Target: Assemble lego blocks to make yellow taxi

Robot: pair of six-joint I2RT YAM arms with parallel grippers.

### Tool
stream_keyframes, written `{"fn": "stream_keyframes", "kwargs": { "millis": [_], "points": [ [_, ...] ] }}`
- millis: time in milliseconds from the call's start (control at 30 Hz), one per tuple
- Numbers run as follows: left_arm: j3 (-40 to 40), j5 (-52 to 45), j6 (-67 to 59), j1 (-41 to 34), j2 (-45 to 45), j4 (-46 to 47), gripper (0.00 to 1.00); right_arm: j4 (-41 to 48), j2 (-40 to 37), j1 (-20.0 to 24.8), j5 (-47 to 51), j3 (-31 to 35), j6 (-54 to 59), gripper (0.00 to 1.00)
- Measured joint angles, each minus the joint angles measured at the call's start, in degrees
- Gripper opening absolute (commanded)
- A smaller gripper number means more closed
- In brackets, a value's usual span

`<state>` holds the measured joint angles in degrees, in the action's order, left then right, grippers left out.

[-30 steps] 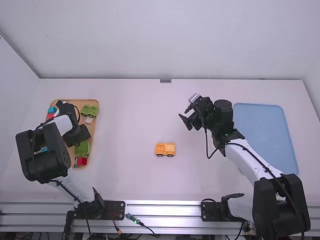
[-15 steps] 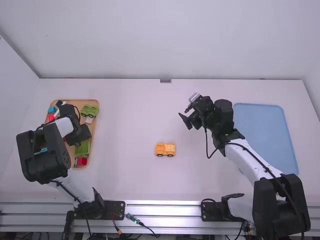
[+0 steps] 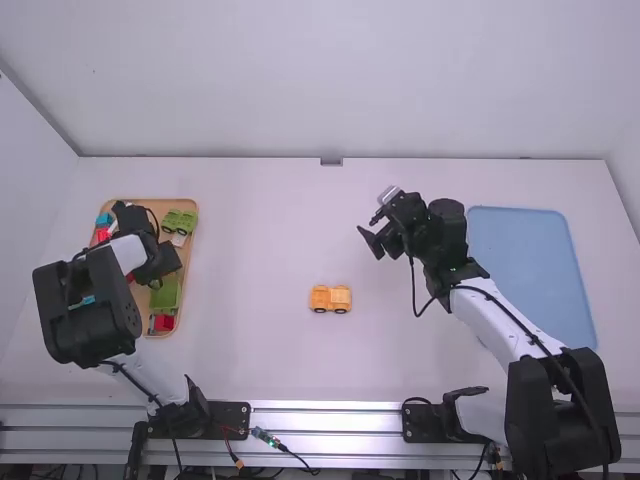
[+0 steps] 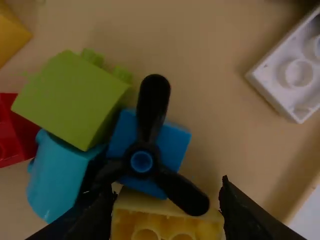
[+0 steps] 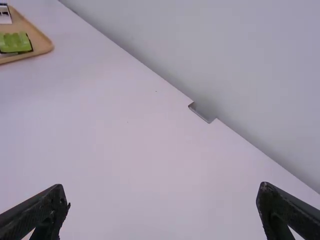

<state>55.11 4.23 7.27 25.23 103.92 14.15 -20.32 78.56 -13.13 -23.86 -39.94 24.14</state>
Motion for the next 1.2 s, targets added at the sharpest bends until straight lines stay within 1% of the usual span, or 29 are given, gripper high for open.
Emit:
{"fn": "stream_keyframes", "kwargs": {
  "millis": [67, 100, 133, 167, 300, 400, 433, 500, 567, 867, 900, 1000, 1033, 1067, 1100, 1200],
  "points": [
    [0.0, -0.9, 0.4, 0.0, 0.0, -0.2, 0.63, 0.4, 0.0, 0.0, 0.0, 0.0, 0.0, 0.99],
    [0.0, -1.1, 0.5, 0.0, 0.0, -0.1, 0.64, 0.5, 0.0, 0.0, 0.0, 0.0, 0.0, 0.99],
    [0.0, -1.3, 0.4, 0.0, 0.0, -0.1, 0.71, 0.6, 0.0, 0.0, 0.0, 0.0, 0.0, 0.99],
    [0.0, -1.5, 0.7, 0.0, 0.0, -0.2, 0.74, 0.7, 0.0, 0.0, 0.0, 0.0, 0.0, 0.99],
    [0.0, -1.6, 1.2, 0.0, 0.0, 0.1, 0.79, 0.8, 0.0, 0.0, 0.0, 0.0, 0.0, 0.99],
    [0.2, -1.6, -0.2, 0.0, 0.0, 2.3, 0.84, 0.8, 0.0, 0.0, 0.0, 0.0, 0.0, 0.99],
    [0.6, -1.5, -1.0, 0.0, 0.0, 3.8, 0.9, 0.8, 0.0, 0.0, 0.0, 0.0, 0.0, 0.99],
    [2.1, -1.0, -3.2, 0.1, 0.0, 6.9, 0.97, 0.8, 0.0, 0.0, 0.0, 0.0, 0.0, 0.99],
    [3.2, -1.0, -5.2, 0.2, 0.0, 8.3, 1.0, 0.7, 0.0, 0.0, 0.0, 0.0, 0.0, 0.99],
    [4.4, -1.2, -13.0, 0.2, 0.0, 8.8, 0.99, 0.3, 0.0, 0.0, 0.0, 0.0, 0.0, 0.99],
    [4.4, -1.2, -13.8, 0.2, 0.0, 8.7, 0.89, 0.3, 0.0, 0.0, 0.0, 0.0, 0.0, 0.99],
    [4.7, -1.2, -16.9, 0.2, 0.0, 9.9, 0.83, 0.1, 0.0, 0.0, 0.0, 0.0, 0.0, 0.99],
    [4.8, -1.3, -17.7, 0.2, 0.0, 10.6, 0.77, -0.1, 0.0, 0.0, 0.0, 0.0, 0.0, 0.99],
    [5.1, -1.2, -18.8, 0.1, 0.0, 11.3, 0.74, -0.1, 0.0, 0.0, 0.0, 0.0, 0.0, 0.99],
    [5.7, -1.3, -20.6, 0.1, 0.0, 12.0, 0.99, -0.1, 0.0, 0.0, 0.0, 0.0, 0.0, 0.99],
    [7.0, -1.4, -21.9, 0.1, 0.0, 12.1, 0.99, -0.1, 0.0, 0.0, 0.0, 0.0, 0.0, 0.99]
  ]
}}
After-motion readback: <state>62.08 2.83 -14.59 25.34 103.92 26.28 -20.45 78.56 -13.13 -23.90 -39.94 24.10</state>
